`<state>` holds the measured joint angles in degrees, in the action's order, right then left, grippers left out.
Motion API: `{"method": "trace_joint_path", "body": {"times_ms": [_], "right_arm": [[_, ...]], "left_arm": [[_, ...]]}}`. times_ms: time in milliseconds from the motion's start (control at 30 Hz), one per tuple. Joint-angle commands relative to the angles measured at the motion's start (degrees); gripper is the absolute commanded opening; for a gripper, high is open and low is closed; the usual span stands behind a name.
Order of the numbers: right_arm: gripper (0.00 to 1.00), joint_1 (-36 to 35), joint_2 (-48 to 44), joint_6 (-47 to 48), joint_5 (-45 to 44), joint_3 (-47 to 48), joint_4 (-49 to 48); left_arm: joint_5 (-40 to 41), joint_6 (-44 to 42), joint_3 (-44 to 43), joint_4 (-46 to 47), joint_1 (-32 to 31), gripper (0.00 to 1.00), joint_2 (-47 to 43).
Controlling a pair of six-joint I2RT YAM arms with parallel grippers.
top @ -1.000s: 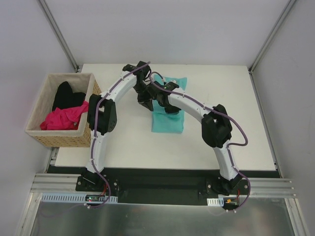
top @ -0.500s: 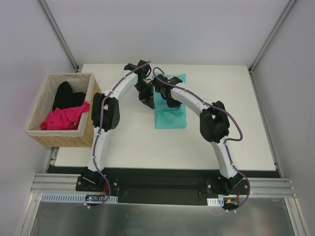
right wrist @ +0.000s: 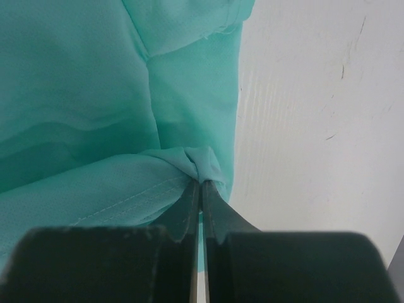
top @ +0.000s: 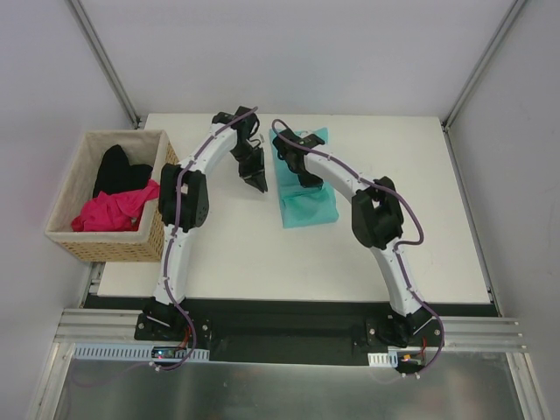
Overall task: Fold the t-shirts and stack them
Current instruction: Fold the folded rectangular tshirt in 1/3 of the way
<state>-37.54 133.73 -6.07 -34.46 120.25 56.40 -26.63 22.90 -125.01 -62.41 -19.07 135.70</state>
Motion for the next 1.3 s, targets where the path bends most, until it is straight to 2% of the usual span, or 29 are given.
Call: {"method": "trace_joint_path", "body": {"times_ms": [0,100,200,233,333,433,533,700,867,1033,1167,1267], "right_arm": [[0.0,0.4,0.4,5.8,-1.6,4.5,-2.8],[0.01,0.3,0.7,8.3,-2.8,5.3,-4.6],[0.15,0.6,0.7,10.4,-4.3,5.7,-6.1],[0.23,0.6,0.7,11.0,-4.8,6.0,-6.4],[0.36,1.2,0.3,12.1,-6.5,6.1,-7.6],[0.43,1.8,-0.4,12.5,-7.8,6.1,-8.1],[0.44,2.3,-2.8,11.6,-9.9,4.6,-8.2],[0.43,2.5,-11.3,4.4,-14.7,-4.8,-8.7],[0.41,2.2,-16.9,3.0,-17.1,-10.5,-10.6],[0.4,2.3,-18.3,4.2,-14.2,-11.8,-10.7],[0.38,2.4,-18.4,0.3,-9.3,-14.6,-9.2],[0.29,2.5,-18.4,-2.1,-4.4,-17.0,-9.5]], "left_arm": [[-0.3,-1.2,2.4,-1.8,-0.1,0.13,-3.6],[0.1,-1.2,4.4,-1.6,-0.1,0.13,-4.7],[0.4,-1.4,5.9,-1.5,-0.1,0.13,-5.7],[0.3,-1.4,6.3,-1.5,-0.1,0.13,-6.0],[0.4,-1.4,7.5,-1.5,-0.1,0.13,-6.8],[0.4,-1.4,8.3,-1.4,-0.1,0.13,-7.5],[0.5,-1.4,9.1,-1.4,-0.1,0.13,-8.4],[1.6,-0.9,11.0,-1.3,-0.1,0.13,-10.5],[2.3,0.0,11.6,-1.0,-0.1,0.13,-12.3],[3.0,0.6,10.8,-1.0,-0.1,0.13,-12.5],[3.1,1.3,9.1,-1.0,-0.1,0.13,-12.2],[3.1,1.8,7.9,-1.0,-0.1,0.13,-12.0]]}}
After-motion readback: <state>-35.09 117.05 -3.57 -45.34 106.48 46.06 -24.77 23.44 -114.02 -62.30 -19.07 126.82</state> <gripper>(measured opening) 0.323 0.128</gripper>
